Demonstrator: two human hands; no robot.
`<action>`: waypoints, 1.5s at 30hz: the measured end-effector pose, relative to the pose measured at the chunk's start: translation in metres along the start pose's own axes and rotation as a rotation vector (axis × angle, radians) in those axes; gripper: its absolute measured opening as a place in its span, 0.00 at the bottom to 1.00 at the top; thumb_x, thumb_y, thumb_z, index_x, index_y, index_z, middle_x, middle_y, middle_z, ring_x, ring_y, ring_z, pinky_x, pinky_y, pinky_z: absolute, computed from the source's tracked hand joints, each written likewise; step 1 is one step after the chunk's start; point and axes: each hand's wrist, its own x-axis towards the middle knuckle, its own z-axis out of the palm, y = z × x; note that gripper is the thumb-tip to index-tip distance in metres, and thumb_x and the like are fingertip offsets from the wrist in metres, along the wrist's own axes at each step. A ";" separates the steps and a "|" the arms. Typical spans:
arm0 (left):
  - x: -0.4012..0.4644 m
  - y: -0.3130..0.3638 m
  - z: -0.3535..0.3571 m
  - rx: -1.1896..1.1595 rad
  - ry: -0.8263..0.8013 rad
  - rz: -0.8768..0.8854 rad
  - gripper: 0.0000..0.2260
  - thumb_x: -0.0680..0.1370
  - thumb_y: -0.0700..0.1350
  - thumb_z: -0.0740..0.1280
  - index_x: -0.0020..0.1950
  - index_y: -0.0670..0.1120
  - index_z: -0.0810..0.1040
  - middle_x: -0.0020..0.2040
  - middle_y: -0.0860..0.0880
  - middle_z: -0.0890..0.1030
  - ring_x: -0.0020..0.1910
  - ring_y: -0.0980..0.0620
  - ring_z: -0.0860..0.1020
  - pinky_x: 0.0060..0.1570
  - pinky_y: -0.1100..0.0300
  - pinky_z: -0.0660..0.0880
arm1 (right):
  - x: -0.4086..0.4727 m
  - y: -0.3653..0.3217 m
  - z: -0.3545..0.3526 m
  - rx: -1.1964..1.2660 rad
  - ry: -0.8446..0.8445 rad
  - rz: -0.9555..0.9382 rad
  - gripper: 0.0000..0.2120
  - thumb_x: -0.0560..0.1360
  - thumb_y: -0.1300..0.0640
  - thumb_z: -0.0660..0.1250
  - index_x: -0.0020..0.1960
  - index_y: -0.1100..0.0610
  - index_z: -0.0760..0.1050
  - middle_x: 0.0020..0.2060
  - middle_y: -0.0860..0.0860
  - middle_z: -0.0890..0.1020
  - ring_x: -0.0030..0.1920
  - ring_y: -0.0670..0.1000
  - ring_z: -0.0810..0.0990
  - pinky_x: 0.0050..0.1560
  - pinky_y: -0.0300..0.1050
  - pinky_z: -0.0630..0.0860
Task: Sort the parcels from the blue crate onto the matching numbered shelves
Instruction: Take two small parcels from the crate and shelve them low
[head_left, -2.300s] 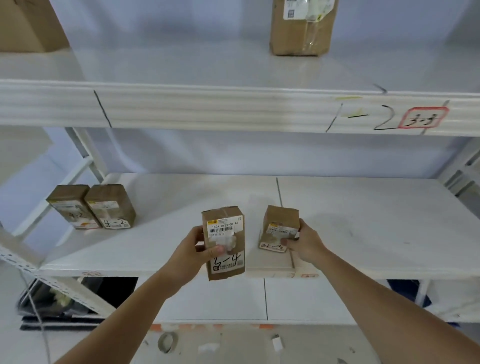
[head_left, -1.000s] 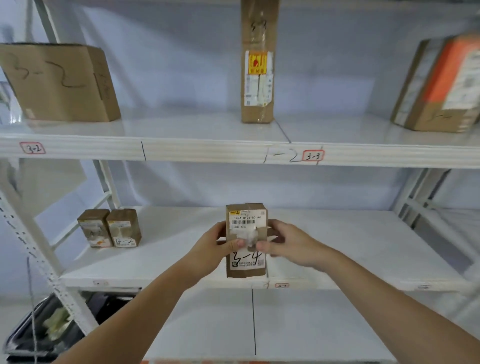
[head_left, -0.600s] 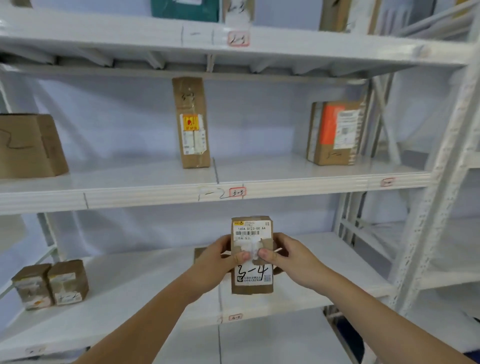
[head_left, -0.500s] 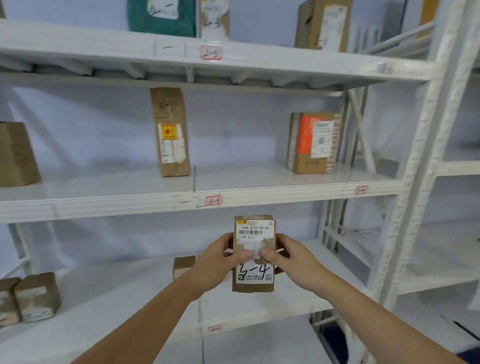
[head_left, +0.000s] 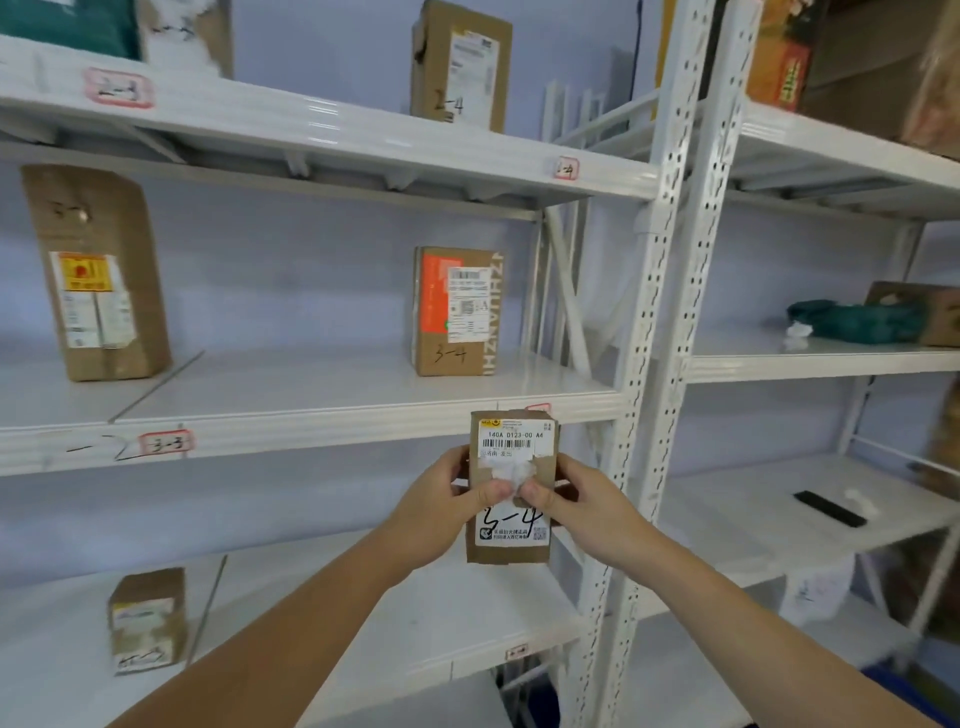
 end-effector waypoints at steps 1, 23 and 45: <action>0.011 0.004 0.007 -0.010 0.015 0.008 0.18 0.78 0.50 0.74 0.65 0.58 0.73 0.61 0.56 0.83 0.56 0.56 0.84 0.54 0.60 0.82 | 0.008 0.003 -0.010 0.000 0.011 -0.012 0.09 0.79 0.47 0.70 0.59 0.43 0.76 0.51 0.45 0.86 0.52 0.42 0.86 0.56 0.45 0.82; 0.247 0.028 0.022 0.304 0.326 0.072 0.19 0.76 0.53 0.77 0.60 0.50 0.74 0.54 0.55 0.83 0.54 0.53 0.82 0.56 0.51 0.81 | 0.238 0.052 -0.120 -0.258 0.028 -0.182 0.20 0.80 0.42 0.67 0.68 0.52 0.74 0.51 0.40 0.82 0.52 0.43 0.81 0.51 0.33 0.76; 0.271 0.007 0.001 0.503 0.457 -0.126 0.03 0.82 0.51 0.69 0.50 0.53 0.79 0.48 0.51 0.85 0.43 0.50 0.86 0.53 0.45 0.83 | 0.362 0.085 -0.111 -0.270 -0.069 -0.087 0.19 0.82 0.50 0.67 0.71 0.56 0.72 0.66 0.52 0.80 0.65 0.55 0.78 0.59 0.44 0.71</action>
